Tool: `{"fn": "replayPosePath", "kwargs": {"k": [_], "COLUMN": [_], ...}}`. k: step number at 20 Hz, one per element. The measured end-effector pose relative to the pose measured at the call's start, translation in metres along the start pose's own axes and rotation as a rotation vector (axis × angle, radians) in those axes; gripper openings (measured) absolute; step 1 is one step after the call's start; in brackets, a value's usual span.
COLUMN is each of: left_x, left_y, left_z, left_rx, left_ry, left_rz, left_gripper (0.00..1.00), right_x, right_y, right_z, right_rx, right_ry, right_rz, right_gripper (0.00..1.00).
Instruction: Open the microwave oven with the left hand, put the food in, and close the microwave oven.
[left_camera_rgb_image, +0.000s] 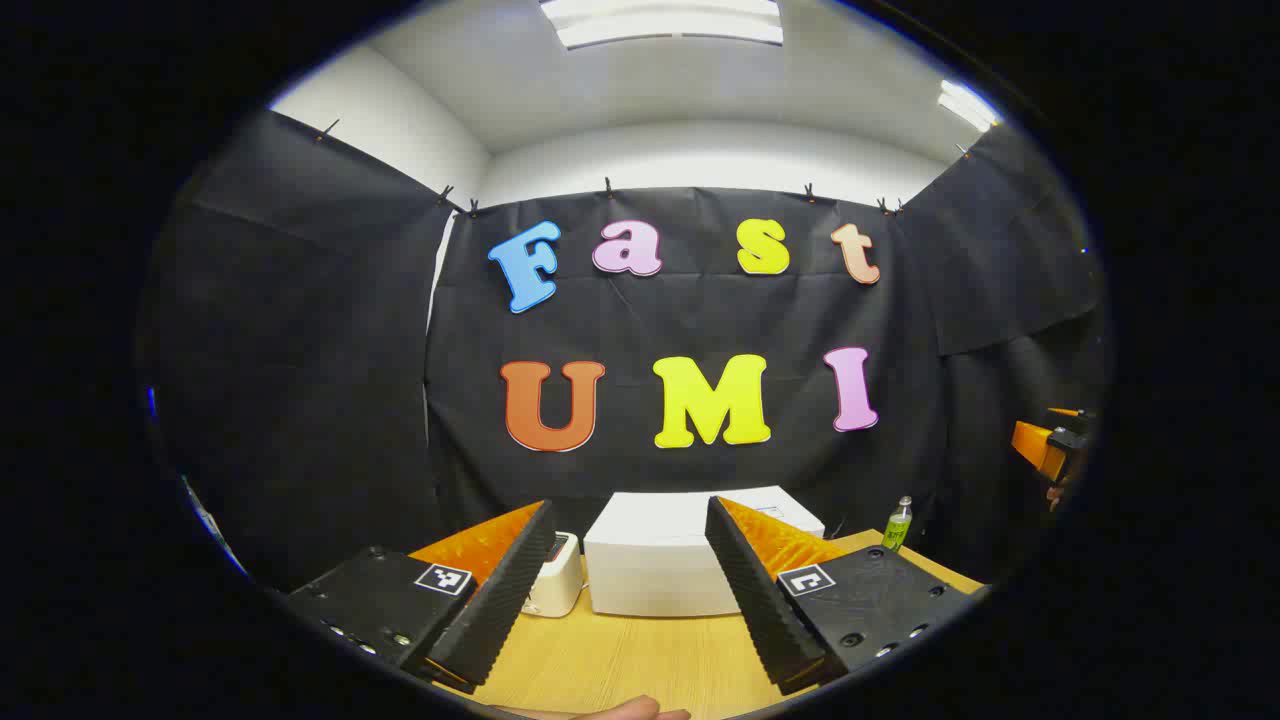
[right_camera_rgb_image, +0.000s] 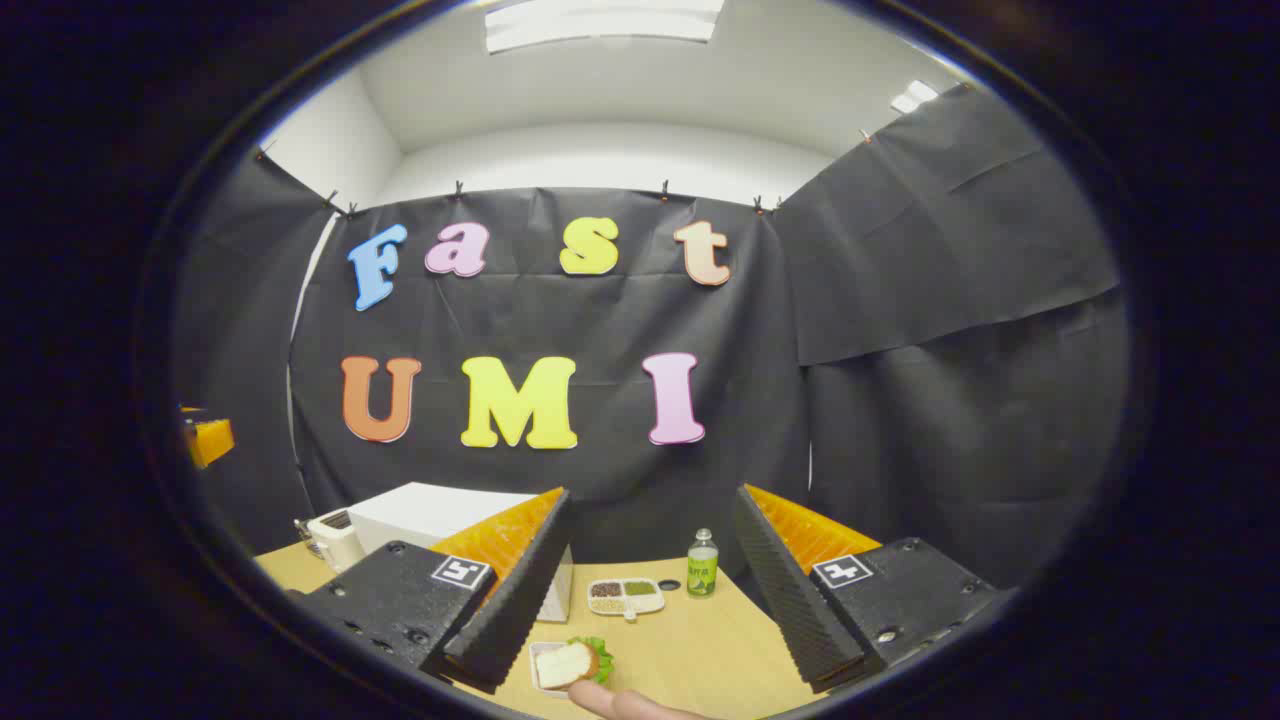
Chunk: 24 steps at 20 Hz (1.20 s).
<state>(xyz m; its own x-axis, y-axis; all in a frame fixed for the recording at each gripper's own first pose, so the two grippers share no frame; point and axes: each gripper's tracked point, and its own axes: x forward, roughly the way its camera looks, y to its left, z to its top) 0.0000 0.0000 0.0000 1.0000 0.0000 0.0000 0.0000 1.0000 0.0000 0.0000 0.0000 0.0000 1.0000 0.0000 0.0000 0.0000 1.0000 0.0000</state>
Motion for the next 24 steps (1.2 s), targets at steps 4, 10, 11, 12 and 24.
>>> {"fn": "replayPosePath", "kwargs": {"k": [4, 10, 11, 12, 24], "left_x": [-0.001, 0.001, 0.003, 0.004, 0.052], "left_y": [-0.004, -0.009, -0.009, -0.009, -0.030], "left_z": [-0.001, -0.008, -0.009, -0.010, -0.017], "left_rx": [0.005, -0.001, -0.003, -0.004, -0.074], "left_ry": [0.010, 0.043, 0.045, 0.047, 0.013], "left_rz": [-0.009, -0.033, -0.033, -0.032, -0.009], "left_gripper": [0.95, 0.94, 0.94, 0.94, 0.95], "right_x": [-0.001, -0.002, -0.002, -0.002, -0.004], "right_y": [0.003, 0.002, 0.002, 0.003, -0.002], "right_z": [0.001, 0.003, 0.005, 0.006, -0.003], "right_rx": [0.006, 0.001, 0.002, 0.002, 0.021], "right_ry": [0.019, 0.013, 0.010, 0.008, 0.005], "right_rz": [0.034, 0.040, 0.042, 0.044, 0.063], "right_gripper": [1.00, 0.94, 1.00, 0.94, 1.00]}}
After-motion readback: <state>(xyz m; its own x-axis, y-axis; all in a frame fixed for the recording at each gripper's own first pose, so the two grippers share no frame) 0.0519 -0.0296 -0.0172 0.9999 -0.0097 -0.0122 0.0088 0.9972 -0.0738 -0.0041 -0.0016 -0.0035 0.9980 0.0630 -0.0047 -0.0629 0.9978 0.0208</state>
